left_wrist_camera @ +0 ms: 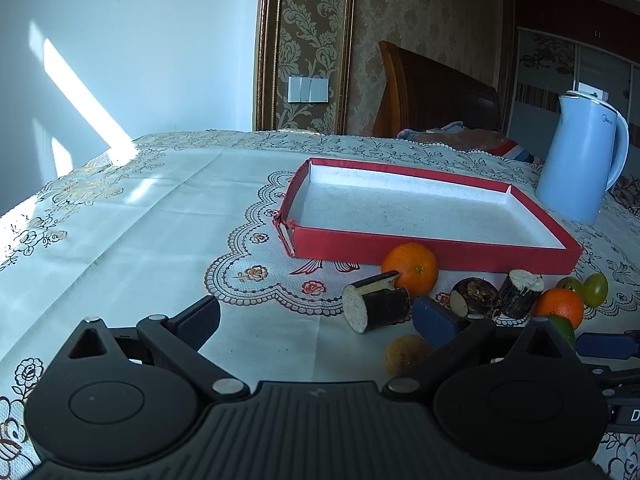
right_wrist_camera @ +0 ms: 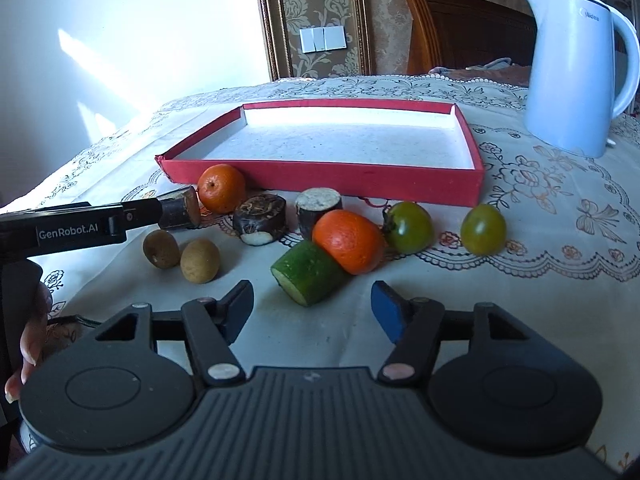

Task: Organize fruits
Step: 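Grasp the green cucumber chunk with the right tool while the left tool grasps a brown round fruit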

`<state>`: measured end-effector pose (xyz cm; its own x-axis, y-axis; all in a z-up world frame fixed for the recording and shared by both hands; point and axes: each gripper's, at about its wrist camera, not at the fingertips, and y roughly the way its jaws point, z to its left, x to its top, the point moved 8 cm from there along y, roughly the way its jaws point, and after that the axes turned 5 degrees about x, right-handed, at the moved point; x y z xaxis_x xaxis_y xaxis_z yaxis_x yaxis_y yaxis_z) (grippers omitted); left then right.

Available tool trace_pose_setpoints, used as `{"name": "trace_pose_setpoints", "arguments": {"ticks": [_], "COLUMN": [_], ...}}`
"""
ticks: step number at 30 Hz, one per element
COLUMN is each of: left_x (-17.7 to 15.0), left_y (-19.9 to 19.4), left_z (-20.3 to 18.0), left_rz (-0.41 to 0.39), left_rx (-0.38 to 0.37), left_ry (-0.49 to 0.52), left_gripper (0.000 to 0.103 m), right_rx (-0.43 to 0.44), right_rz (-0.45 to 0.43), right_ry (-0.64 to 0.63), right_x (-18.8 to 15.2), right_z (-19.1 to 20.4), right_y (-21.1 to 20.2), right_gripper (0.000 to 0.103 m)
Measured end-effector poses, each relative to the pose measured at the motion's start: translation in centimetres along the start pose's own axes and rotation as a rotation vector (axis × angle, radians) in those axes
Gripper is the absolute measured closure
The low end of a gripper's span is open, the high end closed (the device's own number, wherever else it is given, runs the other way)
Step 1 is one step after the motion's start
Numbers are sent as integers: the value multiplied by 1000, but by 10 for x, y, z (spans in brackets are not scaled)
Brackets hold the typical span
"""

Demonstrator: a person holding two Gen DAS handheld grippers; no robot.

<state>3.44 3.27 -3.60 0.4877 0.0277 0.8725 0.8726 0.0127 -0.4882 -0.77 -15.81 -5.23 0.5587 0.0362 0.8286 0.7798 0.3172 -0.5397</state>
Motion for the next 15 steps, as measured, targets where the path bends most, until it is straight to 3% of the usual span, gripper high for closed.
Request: {"name": "trace_pose_setpoints", "arguments": {"ticks": [5, 7, 8, 9, 15], "left_x": [-1, -1, -1, -2, -4], "left_y": [2, 3, 2, 1, -5], "left_z": [0, 0, -1, -2, -15], "left_rz": [17, 19, 16, 13, -34], "left_rx": [-15, -15, -20, -23, 2], "left_ry": [-7, -2, 4, 13, 107], "left_gripper": [0, 0, 0, 0, 0], "right_rx": [-16, -29, -34, -26, -18], "right_rz": [7, 3, -3, -5, -13], "right_ry": [-27, -32, -30, -23, -27], "right_x": [4, 5, 5, 5, 4], "right_z": [4, 5, 4, 3, 3], "right_y": [10, 10, 9, 8, 8], "right_gripper": [43, 53, 63, 65, 66]}}
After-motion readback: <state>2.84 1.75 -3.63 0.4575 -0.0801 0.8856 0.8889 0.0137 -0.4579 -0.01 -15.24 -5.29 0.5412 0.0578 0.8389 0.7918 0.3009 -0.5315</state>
